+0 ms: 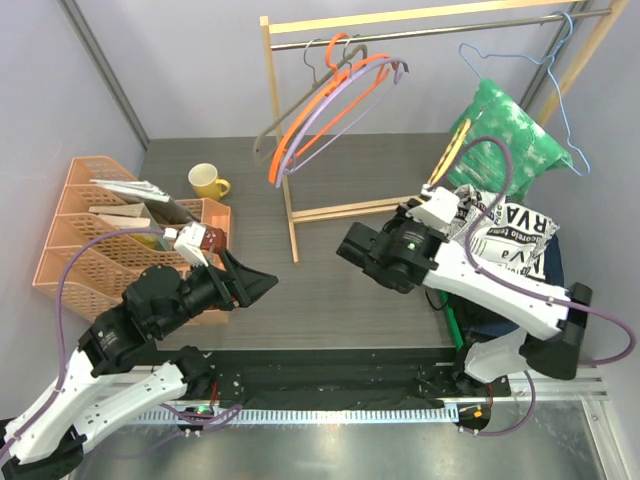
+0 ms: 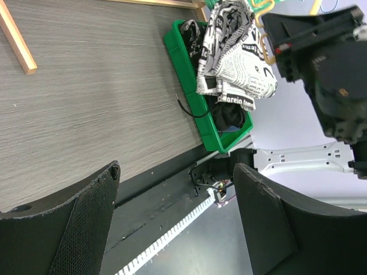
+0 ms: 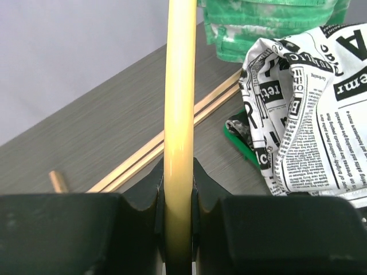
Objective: Remove the trousers from the hanger
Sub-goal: Hang the hanger back to the clothesline with the right arm
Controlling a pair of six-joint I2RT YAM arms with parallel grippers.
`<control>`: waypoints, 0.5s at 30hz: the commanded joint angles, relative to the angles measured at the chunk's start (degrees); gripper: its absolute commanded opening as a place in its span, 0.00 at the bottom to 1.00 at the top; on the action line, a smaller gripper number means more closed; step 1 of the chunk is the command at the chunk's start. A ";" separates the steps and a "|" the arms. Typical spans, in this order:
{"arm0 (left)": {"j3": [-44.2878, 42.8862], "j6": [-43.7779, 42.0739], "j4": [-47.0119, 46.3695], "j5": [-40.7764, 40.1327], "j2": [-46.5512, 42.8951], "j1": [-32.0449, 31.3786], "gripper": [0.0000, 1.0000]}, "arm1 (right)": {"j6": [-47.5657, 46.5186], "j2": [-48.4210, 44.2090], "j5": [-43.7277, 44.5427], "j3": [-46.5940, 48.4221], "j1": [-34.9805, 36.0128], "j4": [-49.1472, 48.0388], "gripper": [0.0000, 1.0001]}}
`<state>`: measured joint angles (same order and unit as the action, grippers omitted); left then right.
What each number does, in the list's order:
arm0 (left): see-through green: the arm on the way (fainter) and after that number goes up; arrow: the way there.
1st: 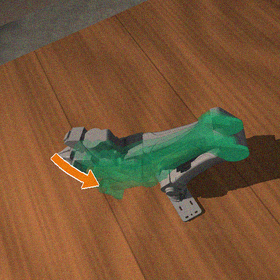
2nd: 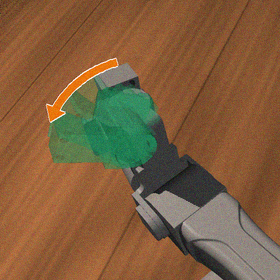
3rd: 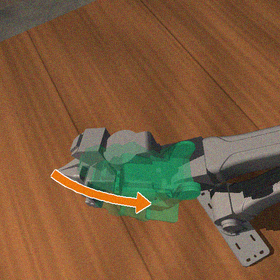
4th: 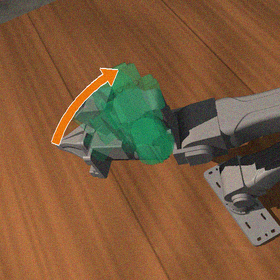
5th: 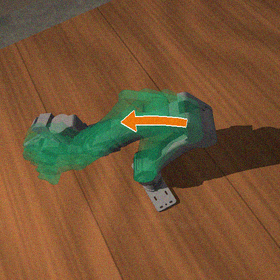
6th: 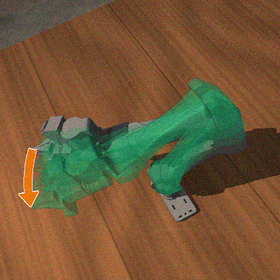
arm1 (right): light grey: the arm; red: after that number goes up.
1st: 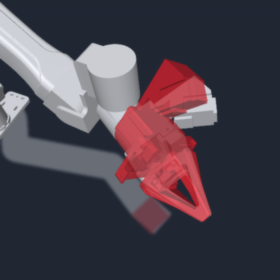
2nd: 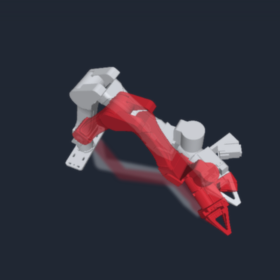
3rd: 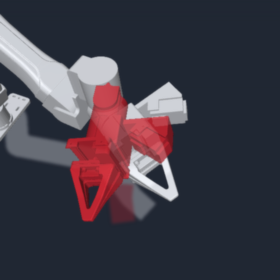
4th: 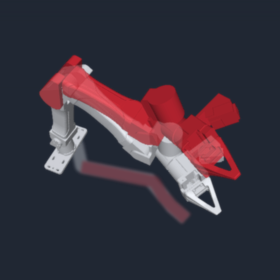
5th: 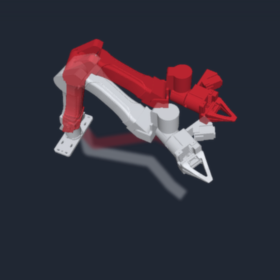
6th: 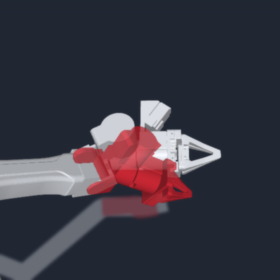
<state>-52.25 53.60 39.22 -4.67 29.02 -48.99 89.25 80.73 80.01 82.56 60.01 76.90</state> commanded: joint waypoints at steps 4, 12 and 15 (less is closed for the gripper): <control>0.74 -0.08 -4.85 3.60 1.48 -0.05 0.80 | -25.29 -29.18 -8.15 -24.20 1.17 -47.70 0.01; 2.24 -0.34 -5.39 4.31 -0.89 -0.05 0.80 | -30.80 -43.72 -27.78 -33.67 -2.18 -61.66 0.01; 2.33 -0.25 -4.68 4.40 -2.20 -0.05 0.80 | -36.24 -44.43 -34.99 -39.38 -2.70 -73.07 0.01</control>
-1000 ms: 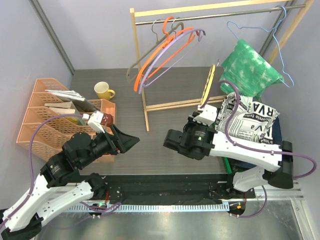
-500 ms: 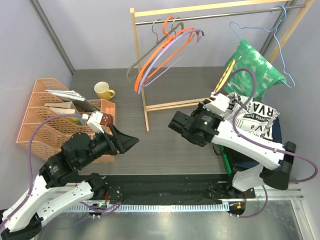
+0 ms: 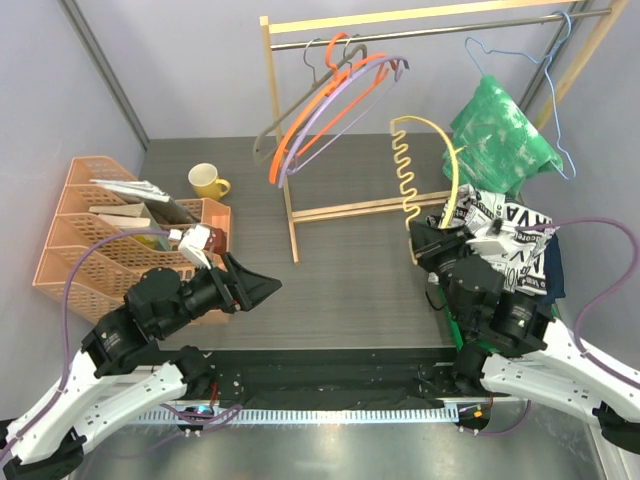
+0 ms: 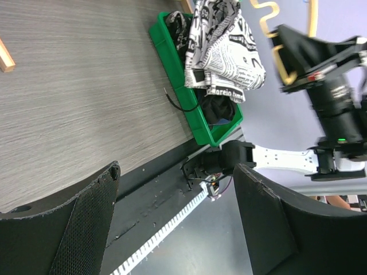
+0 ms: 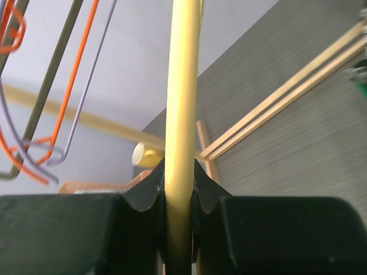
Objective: Remove the trousers from the hanger
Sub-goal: Hang the hanger back to the clothesline with the right arm
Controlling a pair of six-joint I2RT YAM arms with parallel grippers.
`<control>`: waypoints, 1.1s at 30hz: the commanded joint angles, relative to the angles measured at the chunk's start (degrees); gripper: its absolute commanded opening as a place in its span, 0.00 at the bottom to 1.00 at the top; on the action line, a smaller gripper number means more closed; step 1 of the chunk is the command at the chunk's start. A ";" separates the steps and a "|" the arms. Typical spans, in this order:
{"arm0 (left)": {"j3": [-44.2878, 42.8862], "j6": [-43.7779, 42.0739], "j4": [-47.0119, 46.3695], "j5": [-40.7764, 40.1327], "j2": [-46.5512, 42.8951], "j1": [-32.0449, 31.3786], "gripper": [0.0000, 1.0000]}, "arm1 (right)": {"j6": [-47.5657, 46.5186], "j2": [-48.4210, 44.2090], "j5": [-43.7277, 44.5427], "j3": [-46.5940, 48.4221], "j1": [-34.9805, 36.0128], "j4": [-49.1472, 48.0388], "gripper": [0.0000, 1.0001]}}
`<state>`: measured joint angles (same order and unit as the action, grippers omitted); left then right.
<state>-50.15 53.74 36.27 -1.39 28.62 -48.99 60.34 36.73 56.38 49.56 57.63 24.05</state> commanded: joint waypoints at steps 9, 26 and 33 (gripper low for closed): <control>-0.47 0.23 2.05 -1.42 -4.89 -0.05 0.80 | -27.09 2.38 -21.73 -11.75 -5.32 -39.13 0.01; -2.58 1.19 3.81 -2.39 -2.08 -0.05 0.80 | -42.30 6.25 -34.94 -6.16 -25.89 -37.87 0.01; -2.05 1.72 0.65 -0.28 1.17 0.04 0.80 | -42.32 7.92 -30.89 -3.06 -28.44 -31.96 0.01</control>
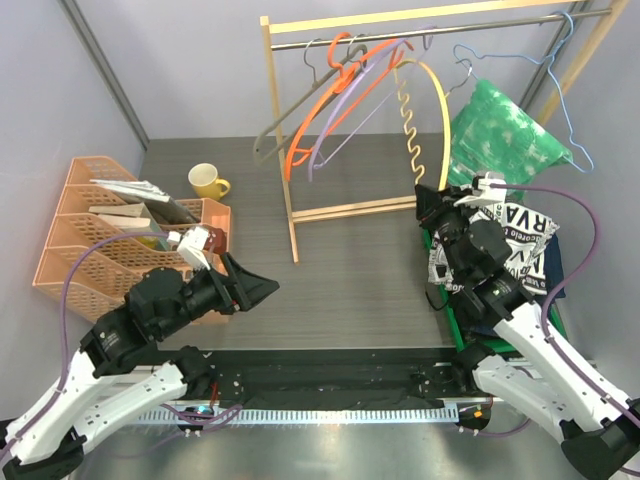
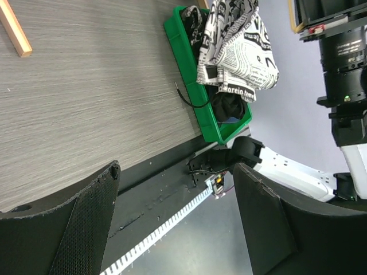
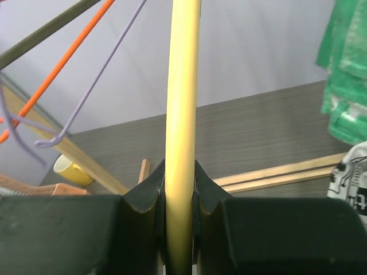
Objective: Remove the trousers from the hanger
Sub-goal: Hang the hanger back to the clothesline with the right arm
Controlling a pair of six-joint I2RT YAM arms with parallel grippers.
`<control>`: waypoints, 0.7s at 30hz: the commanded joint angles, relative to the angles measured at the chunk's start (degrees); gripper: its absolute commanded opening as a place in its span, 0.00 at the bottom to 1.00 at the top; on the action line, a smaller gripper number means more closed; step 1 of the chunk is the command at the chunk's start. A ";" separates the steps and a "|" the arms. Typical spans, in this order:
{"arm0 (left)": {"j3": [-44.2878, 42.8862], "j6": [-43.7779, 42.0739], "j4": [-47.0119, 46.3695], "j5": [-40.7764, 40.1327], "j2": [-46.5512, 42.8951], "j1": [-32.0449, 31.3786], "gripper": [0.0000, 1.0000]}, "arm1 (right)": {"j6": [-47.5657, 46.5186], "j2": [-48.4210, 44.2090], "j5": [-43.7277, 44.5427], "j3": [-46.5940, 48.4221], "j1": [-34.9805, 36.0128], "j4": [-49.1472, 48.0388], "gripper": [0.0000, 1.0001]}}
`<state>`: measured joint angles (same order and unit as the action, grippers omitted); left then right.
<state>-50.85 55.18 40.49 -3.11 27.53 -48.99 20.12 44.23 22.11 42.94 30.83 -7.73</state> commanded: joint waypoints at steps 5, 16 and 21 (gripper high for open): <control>-1.97 0.37 -4.10 2.15 3.50 0.04 0.80 | 3.25 3.14 -4.95 4.34 -10.60 2.09 0.01; -2.06 0.90 -3.49 1.53 2.88 -0.05 0.80 | -2.89 0.07 -14.19 4.52 -13.86 -4.75 0.01; -2.59 0.90 -3.49 1.71 3.23 0.04 0.80 | -2.37 0.33 -17.36 6.28 -15.80 -7.74 0.01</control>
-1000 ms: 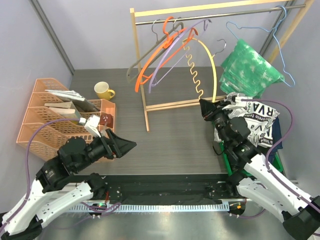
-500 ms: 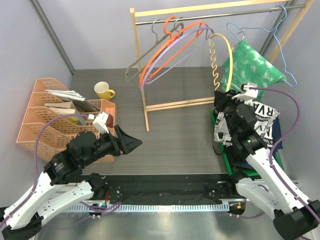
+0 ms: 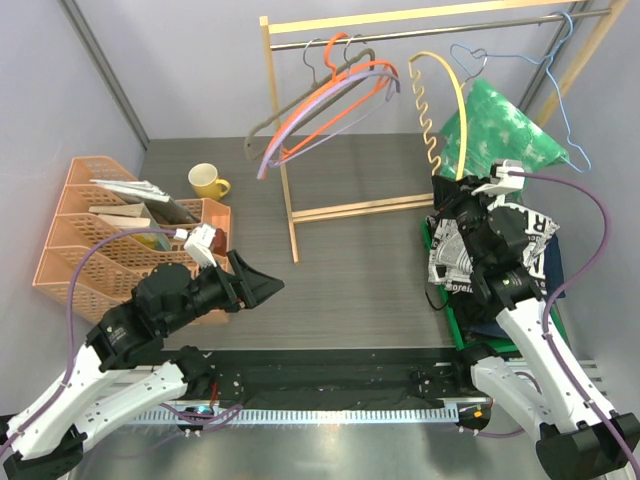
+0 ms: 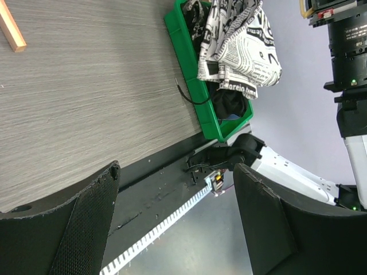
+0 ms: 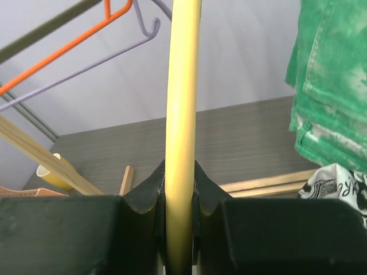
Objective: Remove the trousers from the hanger
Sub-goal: Hang the hanger back to the clothesline with the right arm
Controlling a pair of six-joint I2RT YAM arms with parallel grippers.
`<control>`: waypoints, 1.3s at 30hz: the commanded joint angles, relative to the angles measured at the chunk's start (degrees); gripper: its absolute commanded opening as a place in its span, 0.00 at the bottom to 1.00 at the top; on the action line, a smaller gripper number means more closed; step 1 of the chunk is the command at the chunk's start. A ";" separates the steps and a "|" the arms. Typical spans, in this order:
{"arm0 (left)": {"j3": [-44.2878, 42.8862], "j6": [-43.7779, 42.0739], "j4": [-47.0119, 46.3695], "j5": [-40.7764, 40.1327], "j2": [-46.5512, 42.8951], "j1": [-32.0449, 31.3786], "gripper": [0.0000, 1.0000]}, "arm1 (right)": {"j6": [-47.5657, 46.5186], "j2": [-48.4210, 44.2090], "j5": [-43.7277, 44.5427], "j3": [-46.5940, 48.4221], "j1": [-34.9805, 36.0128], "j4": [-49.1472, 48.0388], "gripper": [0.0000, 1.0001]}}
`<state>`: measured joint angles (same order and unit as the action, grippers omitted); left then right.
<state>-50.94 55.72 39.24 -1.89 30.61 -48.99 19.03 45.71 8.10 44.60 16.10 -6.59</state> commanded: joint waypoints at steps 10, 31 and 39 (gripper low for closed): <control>-2.59 0.52 -1.36 0.04 -0.73 0.04 0.80 | 1.01 -4.40 -1.86 1.12 -1.33 -16.95 0.01; -3.90 0.26 -1.10 0.31 0.41 -0.05 0.80 | 2.59 5.43 -6.16 1.81 -1.51 -23.29 0.01; -3.03 0.52 -1.71 0.48 0.42 -0.05 0.80 | 1.80 8.69 -9.94 3.65 -1.42 -18.39 0.01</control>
<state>-52.71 56.58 39.31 -1.87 30.70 -48.99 21.08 55.40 0.69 45.30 14.87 -24.36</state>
